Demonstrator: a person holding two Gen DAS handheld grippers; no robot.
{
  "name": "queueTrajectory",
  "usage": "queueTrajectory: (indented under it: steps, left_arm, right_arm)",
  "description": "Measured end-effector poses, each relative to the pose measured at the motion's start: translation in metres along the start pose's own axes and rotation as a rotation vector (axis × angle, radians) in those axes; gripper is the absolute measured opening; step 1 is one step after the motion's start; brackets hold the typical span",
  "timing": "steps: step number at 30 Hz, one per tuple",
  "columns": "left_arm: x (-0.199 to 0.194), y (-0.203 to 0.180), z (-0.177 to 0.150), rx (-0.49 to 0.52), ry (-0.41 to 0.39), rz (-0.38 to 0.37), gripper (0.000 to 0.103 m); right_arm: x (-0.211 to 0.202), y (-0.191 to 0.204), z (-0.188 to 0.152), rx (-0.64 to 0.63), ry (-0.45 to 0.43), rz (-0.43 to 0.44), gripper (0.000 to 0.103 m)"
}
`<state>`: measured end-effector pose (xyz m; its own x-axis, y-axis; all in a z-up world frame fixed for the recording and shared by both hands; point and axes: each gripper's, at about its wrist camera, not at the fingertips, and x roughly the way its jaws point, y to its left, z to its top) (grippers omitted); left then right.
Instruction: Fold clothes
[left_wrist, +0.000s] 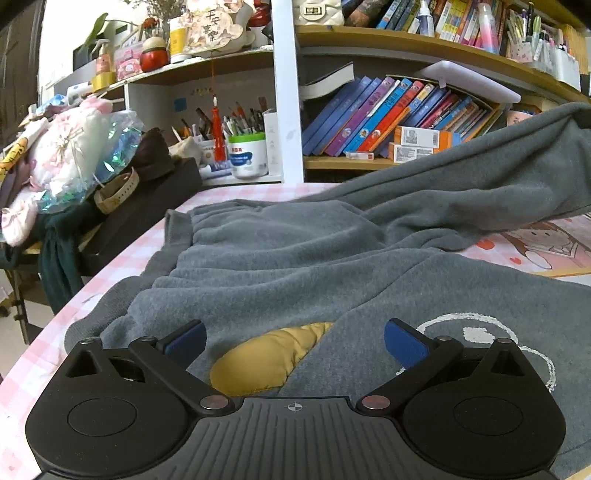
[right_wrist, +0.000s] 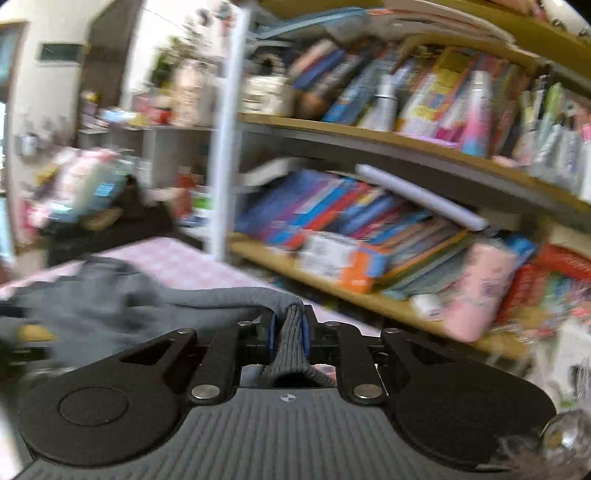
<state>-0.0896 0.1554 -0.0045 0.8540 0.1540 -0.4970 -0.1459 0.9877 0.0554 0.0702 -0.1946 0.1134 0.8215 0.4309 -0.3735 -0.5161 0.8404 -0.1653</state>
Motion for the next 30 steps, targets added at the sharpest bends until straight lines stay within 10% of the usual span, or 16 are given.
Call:
queueTrajectory:
  steps: [5,11,24,30]
  left_arm:
    - [-0.001,0.005,-0.001,-0.031,-0.009,0.002,0.103]
    - [-0.002,0.011,-0.001,-0.063,-0.017,-0.012,0.103]
    - [-0.001,0.011,-0.001,-0.059,-0.01,-0.012,0.103]
    - [-0.002,0.013,-0.001,-0.068,-0.016,-0.01,0.103]
  right_arm:
    - [0.102,-0.043,-0.009,-0.054,0.156,-0.291,0.042]
    - [0.113,-0.06,-0.037,0.081,0.179,-0.255,0.062]
    - [0.16,-0.083,-0.075,0.431,0.283,-0.24,0.063]
    - [0.157,-0.054,-0.076,0.186,0.407,-0.277,0.061]
